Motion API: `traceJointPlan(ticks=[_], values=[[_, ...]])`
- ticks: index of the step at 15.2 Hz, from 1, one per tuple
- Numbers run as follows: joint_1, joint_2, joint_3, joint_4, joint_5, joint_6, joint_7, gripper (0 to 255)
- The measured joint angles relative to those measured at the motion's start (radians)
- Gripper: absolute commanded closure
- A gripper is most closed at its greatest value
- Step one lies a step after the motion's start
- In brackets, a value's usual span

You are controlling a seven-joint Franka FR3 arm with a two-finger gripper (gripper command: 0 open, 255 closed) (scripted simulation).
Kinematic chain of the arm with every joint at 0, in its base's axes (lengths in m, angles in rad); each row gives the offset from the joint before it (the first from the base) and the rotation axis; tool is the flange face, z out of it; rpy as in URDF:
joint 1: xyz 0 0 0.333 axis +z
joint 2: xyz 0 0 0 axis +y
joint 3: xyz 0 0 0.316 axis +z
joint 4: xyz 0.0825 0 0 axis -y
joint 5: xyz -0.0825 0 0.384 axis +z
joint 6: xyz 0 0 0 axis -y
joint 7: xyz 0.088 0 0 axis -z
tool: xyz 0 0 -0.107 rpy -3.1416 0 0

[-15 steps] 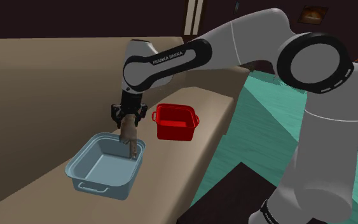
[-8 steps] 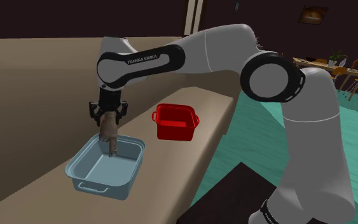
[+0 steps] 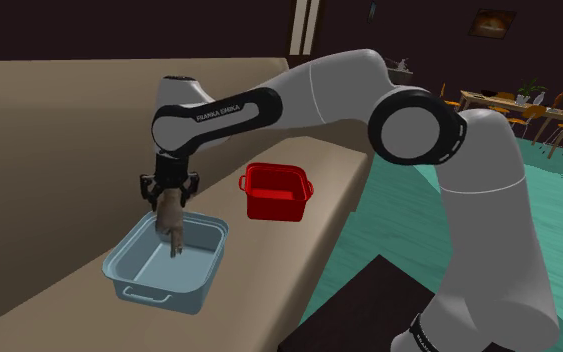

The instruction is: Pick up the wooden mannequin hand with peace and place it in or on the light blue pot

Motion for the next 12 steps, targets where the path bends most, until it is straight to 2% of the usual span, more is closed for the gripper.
traceJointPlan(ticks=[7, 12], values=[[0.001, 0.043, -0.002, -0.027, -0.002, 0.07, -0.005, 255], [0.001, 0.049, -0.003, -0.034, -0.003, 0.082, -0.006, 255]])
